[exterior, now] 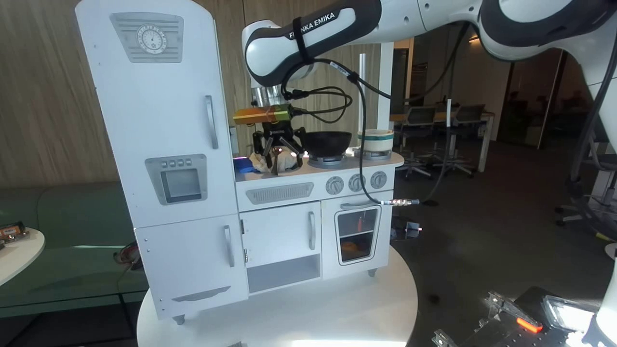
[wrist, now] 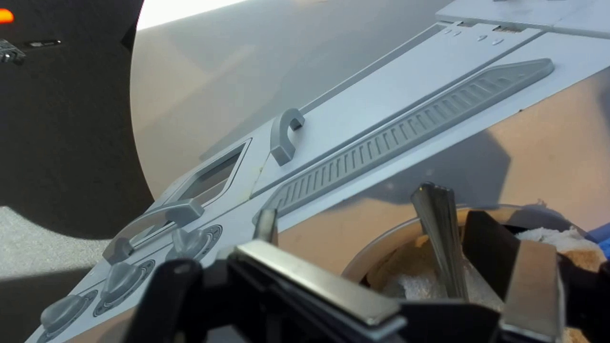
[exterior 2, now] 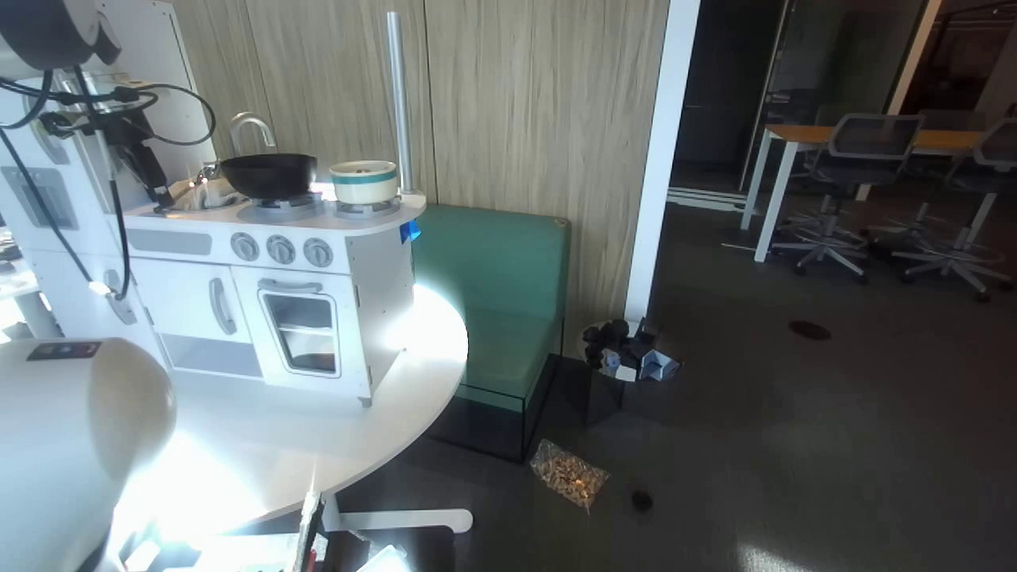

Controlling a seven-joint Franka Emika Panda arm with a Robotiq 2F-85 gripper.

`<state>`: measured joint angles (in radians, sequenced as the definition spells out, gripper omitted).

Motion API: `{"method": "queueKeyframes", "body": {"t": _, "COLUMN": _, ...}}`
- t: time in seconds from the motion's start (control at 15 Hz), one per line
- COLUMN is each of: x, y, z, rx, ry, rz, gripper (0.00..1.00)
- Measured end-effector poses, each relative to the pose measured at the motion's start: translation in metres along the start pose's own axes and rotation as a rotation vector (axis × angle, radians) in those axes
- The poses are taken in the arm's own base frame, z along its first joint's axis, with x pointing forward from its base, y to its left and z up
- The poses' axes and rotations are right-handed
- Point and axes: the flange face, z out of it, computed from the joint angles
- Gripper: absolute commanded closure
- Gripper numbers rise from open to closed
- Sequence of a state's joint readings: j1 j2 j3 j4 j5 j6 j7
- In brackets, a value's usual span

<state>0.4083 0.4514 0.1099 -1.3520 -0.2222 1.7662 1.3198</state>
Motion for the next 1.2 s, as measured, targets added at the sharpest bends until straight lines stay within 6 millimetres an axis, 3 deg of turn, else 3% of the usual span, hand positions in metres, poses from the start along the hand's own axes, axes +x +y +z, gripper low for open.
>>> {"method": "queueKeyframes", "body": {"t": 0.33, "x": 0.004, "y": -0.006, "z": 0.008, "rx": -0.010, "ry": 0.028, "rz": -0.062, "gripper": 0.00}}
{"method": "queueKeyframes", "body": {"t": 0.4, "x": 0.006, "y": -0.007, "z": 0.010, "rx": -0.011, "ry": 0.028, "rz": -0.071, "gripper": 0.19}}
{"method": "queueKeyframes", "body": {"t": 0.73, "x": 0.008, "y": -0.015, "z": 0.015, "rx": -0.006, "ry": 0.031, "rz": -0.110, "gripper": 0.58}}
{"method": "queueKeyframes", "body": {"t": 1.07, "x": 0.003, "y": -0.020, "z": 0.008, "rx": 0.006, "ry": 0.048, "rz": -0.135, "gripper": 0.94}}
{"method": "queueKeyframes", "body": {"t": 1.2, "x": 0.003, "y": -0.020, "z": 0.008, "rx": 0.007, "ry": 0.049, "rz": -0.138, "gripper": 1.00}}
